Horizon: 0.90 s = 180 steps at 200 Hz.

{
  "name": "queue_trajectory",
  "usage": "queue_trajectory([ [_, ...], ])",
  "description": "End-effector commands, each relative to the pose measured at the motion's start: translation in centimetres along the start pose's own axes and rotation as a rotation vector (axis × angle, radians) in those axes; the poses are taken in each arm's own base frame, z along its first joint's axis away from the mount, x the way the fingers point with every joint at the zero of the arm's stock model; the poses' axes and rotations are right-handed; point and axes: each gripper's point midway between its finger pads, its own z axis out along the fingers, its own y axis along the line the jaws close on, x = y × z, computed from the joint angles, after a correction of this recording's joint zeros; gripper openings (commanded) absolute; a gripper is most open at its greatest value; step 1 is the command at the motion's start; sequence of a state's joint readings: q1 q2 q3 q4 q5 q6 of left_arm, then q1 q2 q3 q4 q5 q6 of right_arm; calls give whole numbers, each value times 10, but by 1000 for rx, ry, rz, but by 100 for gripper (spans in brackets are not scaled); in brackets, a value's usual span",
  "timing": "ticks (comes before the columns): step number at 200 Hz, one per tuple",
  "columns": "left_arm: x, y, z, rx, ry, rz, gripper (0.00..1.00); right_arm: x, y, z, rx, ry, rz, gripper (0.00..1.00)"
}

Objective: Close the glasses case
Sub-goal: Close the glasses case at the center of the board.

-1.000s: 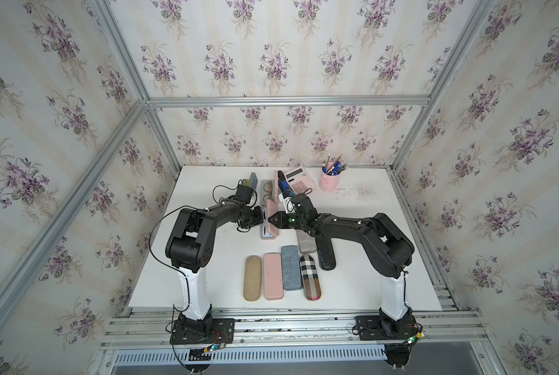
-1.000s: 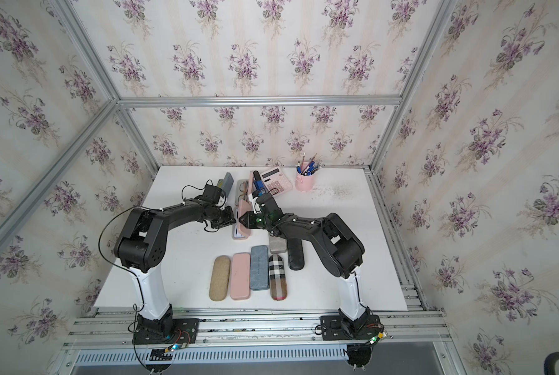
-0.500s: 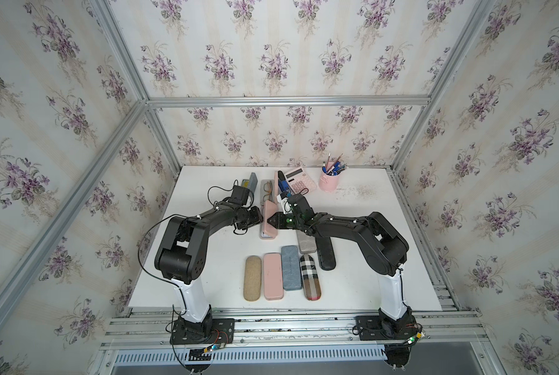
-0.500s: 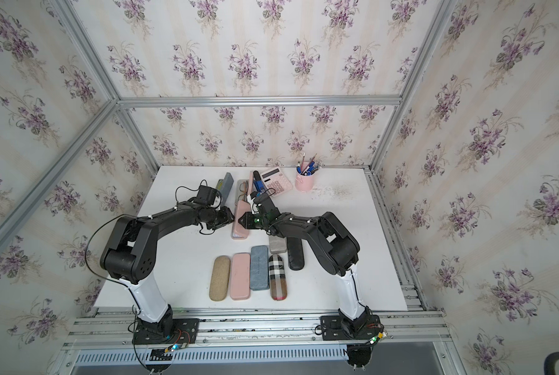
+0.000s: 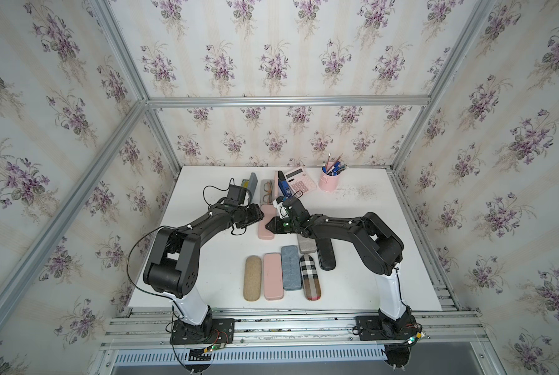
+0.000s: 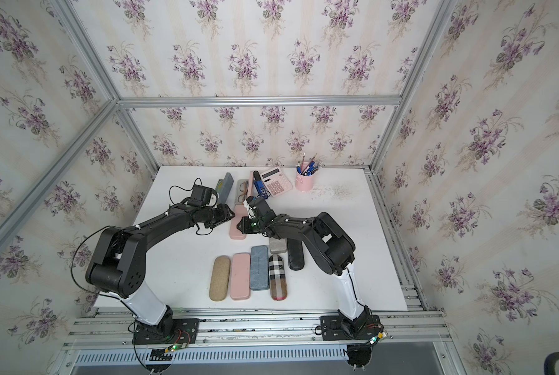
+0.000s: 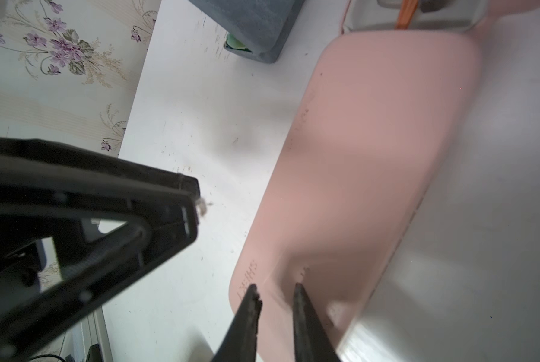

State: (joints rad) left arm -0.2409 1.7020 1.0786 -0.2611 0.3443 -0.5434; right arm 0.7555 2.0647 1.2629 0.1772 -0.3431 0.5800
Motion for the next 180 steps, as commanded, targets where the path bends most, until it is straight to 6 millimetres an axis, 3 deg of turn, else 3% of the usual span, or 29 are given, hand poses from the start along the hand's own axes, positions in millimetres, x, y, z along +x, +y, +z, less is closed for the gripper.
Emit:
queue_trajectory([
  [1,-4,-10,-8,26,-20,36,59,-19,18,-20,-27,-68,-32,24],
  [35,-1,-21,-22,24,-26,86,63,-39,30,-56,3,-132,-75,28],
  [78,8,-35,-30,27,-20,132,82,-36,-6,-93,126,-148,-55,32],
  [114,0,-32,-26,-7,-21,134,87,-28,-29,-116,203,-170,-40,39],
  [142,-7,-13,-11,-52,-7,79,86,-20,-27,-107,146,-143,-21,43],
  [180,1,10,13,-90,48,36,76,-14,-24,-61,55,-74,20,43],
])
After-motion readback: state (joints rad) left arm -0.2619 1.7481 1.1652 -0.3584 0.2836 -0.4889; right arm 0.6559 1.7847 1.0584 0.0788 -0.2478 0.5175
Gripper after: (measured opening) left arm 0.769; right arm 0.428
